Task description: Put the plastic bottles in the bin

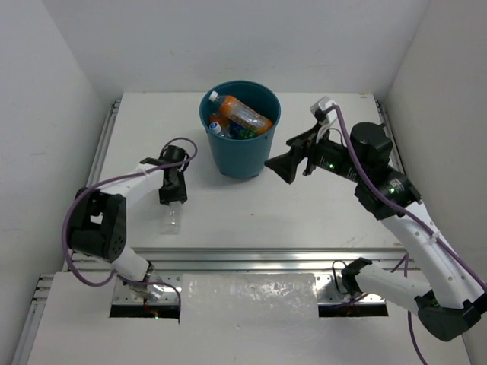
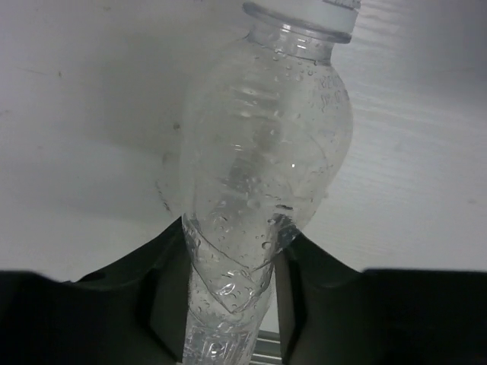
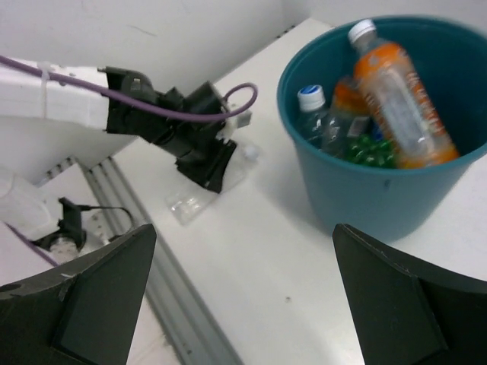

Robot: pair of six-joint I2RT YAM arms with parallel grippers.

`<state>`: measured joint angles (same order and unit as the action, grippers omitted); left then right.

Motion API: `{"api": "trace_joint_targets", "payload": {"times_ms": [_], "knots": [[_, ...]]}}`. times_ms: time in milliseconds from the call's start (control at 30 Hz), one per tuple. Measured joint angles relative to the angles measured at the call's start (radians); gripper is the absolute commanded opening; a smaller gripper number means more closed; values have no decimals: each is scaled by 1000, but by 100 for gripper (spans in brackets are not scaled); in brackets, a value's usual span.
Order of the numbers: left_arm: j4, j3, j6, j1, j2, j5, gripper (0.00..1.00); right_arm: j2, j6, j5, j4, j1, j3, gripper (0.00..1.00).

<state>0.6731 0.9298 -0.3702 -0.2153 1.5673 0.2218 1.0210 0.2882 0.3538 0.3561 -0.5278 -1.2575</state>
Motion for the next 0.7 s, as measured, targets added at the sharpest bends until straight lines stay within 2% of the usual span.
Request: {"api": "trace_joint_targets", "payload": {"times_ms": [100,200,300,367,433,600,700], "knots": [[6,2,-11,-29,-60,-37,2,-47,61,27,-39,0,118,99],[-1,41,-48,-153,-210,-56,0,-93,187,117,-181,1,282,99],[-115,84,-124,-265,-380,-166,0,-84,332,236,-355,-8,416,99],[-204,70,-191,-282,-494,-247,0,-55,388,265,-419,-37,463,99],[-316,46,-257,-282,-579,-323,0,-27,414,266,-447,-89,476,99],[-593,-43,-404,-303,-657,-492,0,36,402,210,-480,-252,425,99],[-654,-65,-421,-308,-647,-503,0,57,396,186,-473,-269,407,99]]}}
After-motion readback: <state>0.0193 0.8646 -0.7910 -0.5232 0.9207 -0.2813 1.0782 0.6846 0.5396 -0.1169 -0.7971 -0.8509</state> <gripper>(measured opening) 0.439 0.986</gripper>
